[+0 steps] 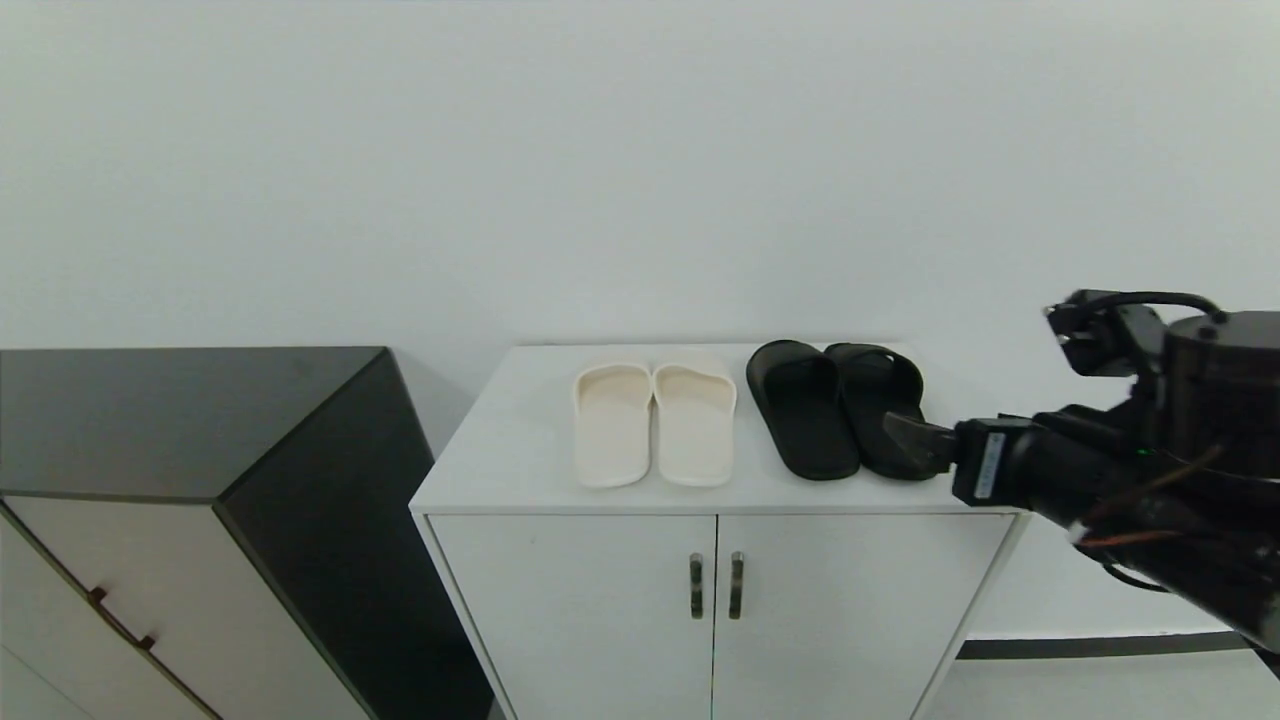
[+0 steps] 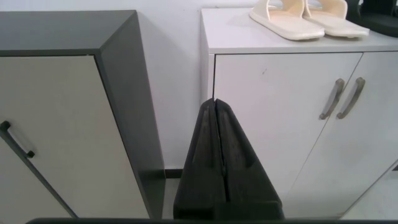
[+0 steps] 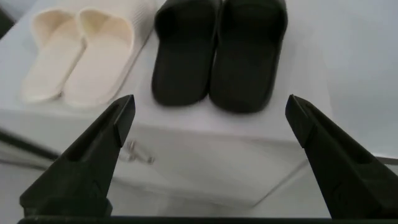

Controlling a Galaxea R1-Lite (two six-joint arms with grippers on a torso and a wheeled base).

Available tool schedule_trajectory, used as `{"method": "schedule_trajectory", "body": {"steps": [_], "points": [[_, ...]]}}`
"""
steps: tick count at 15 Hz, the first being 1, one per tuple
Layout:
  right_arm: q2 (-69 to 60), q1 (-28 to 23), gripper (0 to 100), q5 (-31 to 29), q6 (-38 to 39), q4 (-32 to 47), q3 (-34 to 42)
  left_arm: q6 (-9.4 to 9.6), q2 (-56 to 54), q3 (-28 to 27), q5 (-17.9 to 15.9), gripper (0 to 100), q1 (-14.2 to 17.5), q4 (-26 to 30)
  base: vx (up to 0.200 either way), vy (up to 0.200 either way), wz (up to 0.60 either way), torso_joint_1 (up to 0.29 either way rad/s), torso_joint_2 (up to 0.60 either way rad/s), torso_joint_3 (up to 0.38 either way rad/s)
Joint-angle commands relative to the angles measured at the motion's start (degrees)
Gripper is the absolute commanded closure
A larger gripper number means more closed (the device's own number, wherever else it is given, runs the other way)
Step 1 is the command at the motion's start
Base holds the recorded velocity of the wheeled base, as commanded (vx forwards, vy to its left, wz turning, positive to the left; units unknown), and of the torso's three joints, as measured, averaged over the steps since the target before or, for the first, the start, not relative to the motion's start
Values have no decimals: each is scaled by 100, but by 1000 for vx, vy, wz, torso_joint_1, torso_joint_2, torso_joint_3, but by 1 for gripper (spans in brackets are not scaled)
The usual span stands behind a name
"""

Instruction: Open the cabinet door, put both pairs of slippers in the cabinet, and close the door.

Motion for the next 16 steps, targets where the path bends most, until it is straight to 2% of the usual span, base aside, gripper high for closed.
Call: {"method": "schedule_trajectory", "body": {"steps": [1, 6, 10, 11, 16], "points": [[1378, 30, 0, -392, -87, -355, -780, -1, 8, 0, 2, 100, -1, 0, 0, 0, 0, 0, 0, 0], [2829, -462, 0, -497, -825, -1700, -1324, -1, 8, 0, 2, 100, -1, 0, 0, 0, 0, 0, 0, 0], [3224, -664, 0, -436, -825, -1568, -1887, -1, 8, 0, 2, 100, -1, -9, 0, 0, 0, 0, 0, 0], [3426, -743, 0, -321, -825, -1243, -2309, -1, 8, 0, 2, 100, -1, 0, 0, 0, 0, 0, 0, 0], [3795, -857, 0, -260, -790, -584, -3302, -1, 8, 0, 2, 100, -1, 0, 0, 0, 0, 0, 0, 0]]}}
